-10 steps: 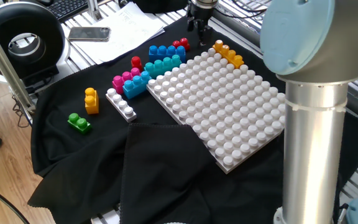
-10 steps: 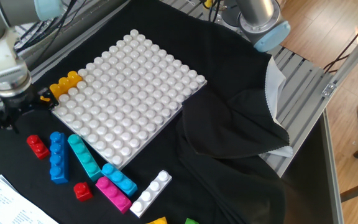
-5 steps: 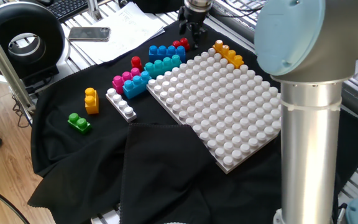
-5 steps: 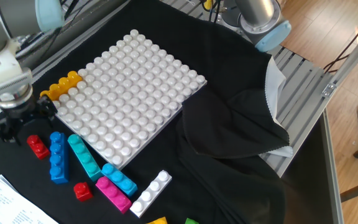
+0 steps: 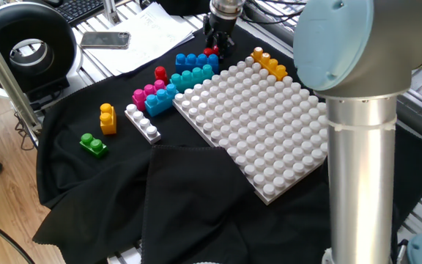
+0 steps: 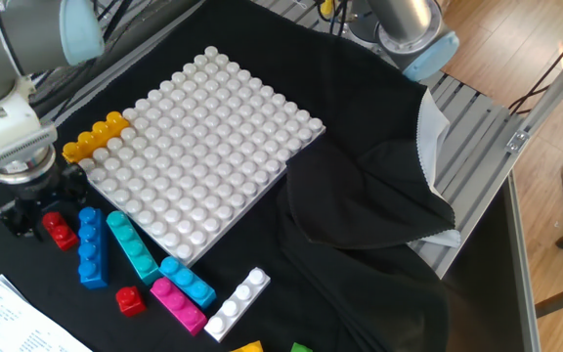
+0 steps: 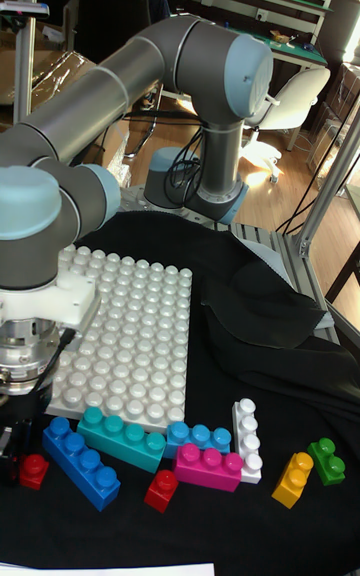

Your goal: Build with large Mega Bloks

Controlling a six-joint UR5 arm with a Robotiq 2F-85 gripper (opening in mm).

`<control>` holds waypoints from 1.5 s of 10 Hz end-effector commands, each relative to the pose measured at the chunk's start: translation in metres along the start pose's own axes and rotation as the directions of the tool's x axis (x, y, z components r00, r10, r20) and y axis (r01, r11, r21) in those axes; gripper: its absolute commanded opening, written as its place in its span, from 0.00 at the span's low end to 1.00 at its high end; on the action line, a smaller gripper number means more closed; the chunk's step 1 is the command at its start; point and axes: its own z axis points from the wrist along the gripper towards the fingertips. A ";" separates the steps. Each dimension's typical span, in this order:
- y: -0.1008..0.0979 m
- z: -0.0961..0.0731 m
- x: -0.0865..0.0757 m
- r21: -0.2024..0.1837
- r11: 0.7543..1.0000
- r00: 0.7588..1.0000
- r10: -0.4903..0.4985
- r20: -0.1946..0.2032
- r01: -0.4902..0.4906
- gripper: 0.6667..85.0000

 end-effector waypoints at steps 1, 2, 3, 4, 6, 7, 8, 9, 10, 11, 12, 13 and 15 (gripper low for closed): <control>0.003 -0.001 0.011 -0.012 0.996 0.995 0.091 -0.043 -0.092 0.02; 0.004 -0.005 0.011 -0.022 0.989 0.989 0.146 -0.038 -0.146 0.02; 0.007 -0.012 0.011 -0.040 0.979 0.980 0.199 -0.028 -0.200 0.02; 0.005 -0.021 0.015 -0.037 0.967 0.968 0.250 -0.030 -0.251 0.01; 0.003 -0.046 0.029 -0.008 0.916 0.915 0.399 -0.059 -0.400 0.01; 0.006 -0.059 0.038 0.015 0.883 0.879 0.469 -0.086 -0.470 0.01; 0.011 -0.071 0.045 0.038 0.835 0.829 0.549 -0.107 -0.549 0.01; 0.018 -0.078 0.046 0.036 0.788 0.781 0.614 -0.114 -0.614 0.01; 0.023 -0.082 0.044 0.027 0.747 0.740 0.663 -0.112 -0.665 0.01; 0.031 -0.088 0.045 0.028 0.676 0.669 0.734 -0.116 -0.736 0.01; 0.040 -0.094 0.045 0.034 0.589 0.582 0.804 -0.121 -0.807 0.01; 0.046 -0.098 0.050 0.059 0.509 0.500 0.857 -0.127 -0.858 0.01; 0.066 -0.101 0.047 0.052 0.342 0.332 0.933 -0.140 -0.938 0.01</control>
